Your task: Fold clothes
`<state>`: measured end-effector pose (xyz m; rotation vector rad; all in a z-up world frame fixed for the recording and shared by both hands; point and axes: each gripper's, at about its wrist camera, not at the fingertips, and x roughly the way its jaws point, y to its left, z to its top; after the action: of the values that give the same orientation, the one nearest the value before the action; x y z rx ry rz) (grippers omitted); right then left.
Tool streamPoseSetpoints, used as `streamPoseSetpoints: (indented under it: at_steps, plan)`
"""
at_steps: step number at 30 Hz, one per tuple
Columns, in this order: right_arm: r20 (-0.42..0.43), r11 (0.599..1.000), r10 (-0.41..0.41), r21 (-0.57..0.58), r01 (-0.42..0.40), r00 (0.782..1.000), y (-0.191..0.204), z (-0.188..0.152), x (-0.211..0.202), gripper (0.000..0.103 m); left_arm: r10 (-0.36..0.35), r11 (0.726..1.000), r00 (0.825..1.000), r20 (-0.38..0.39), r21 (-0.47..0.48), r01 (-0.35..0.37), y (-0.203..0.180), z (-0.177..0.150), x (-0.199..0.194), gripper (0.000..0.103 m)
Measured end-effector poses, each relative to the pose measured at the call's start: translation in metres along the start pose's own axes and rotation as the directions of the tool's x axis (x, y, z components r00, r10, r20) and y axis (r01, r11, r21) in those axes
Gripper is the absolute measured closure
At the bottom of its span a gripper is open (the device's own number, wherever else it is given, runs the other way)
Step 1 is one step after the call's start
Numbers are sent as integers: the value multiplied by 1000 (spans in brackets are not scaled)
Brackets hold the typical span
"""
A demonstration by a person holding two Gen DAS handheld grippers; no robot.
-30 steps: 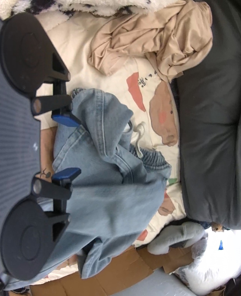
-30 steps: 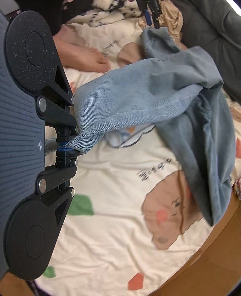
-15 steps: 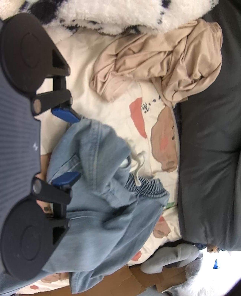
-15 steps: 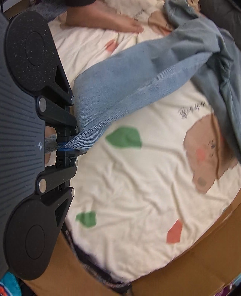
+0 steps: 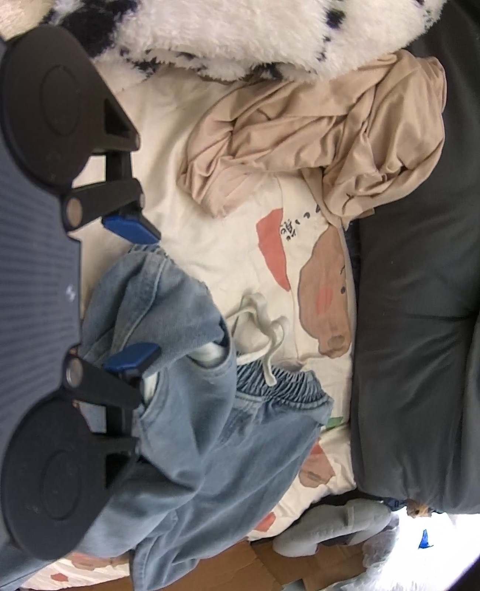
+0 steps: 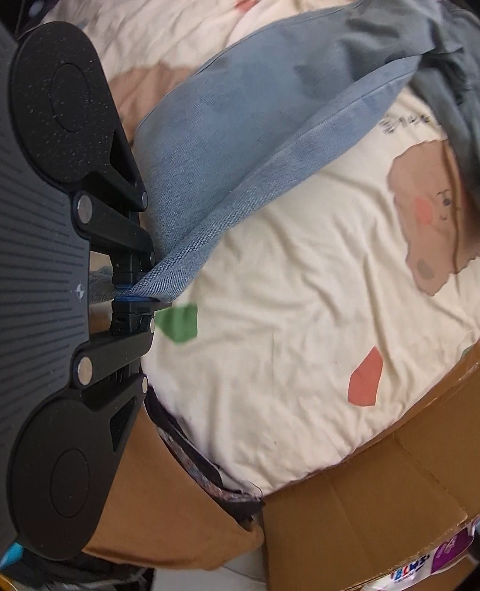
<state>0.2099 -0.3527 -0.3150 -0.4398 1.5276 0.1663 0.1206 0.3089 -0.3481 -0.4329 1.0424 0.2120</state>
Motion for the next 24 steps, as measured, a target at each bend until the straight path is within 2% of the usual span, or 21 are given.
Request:
streamPoseSetpoints:
  at_steps: [5,13,14,15,16,20,22,24]
  plan:
    - [-28,998,-55,-38,54,998,-19,-5,18,102,10,1000,1000,-10,7,-10,2,-2,2,41]
    - [-42,995,-102,-11,102,994,-47,-19,48,100,21,999,999,-28,32,-20,1,-5,1,41]
    - [-41,993,-118,-10,118,992,-48,-21,52,98,22,999,999,-32,32,-21,2,-6,1,41]
    - [-40,991,-131,-8,131,991,-49,-23,55,88,23,999,999,-36,31,-22,3,-7,1,41]
    - [-35,991,-134,-6,134,990,-48,-23,53,83,23,999,999,-40,25,-22,3,-7,1,41]
    - [-14,989,-145,6,145,989,-44,-24,45,75,23,1000,999,-41,18,-22,5,-7,1,41]
    - [-3,989,-150,12,150,989,-41,-24,41,63,19,1000,999,-42,5,-18,7,-6,1,41]
    - [8,988,-156,17,156,988,-39,-25,37,58,14,1000,999,-42,-8,-15,8,-6,1,41]
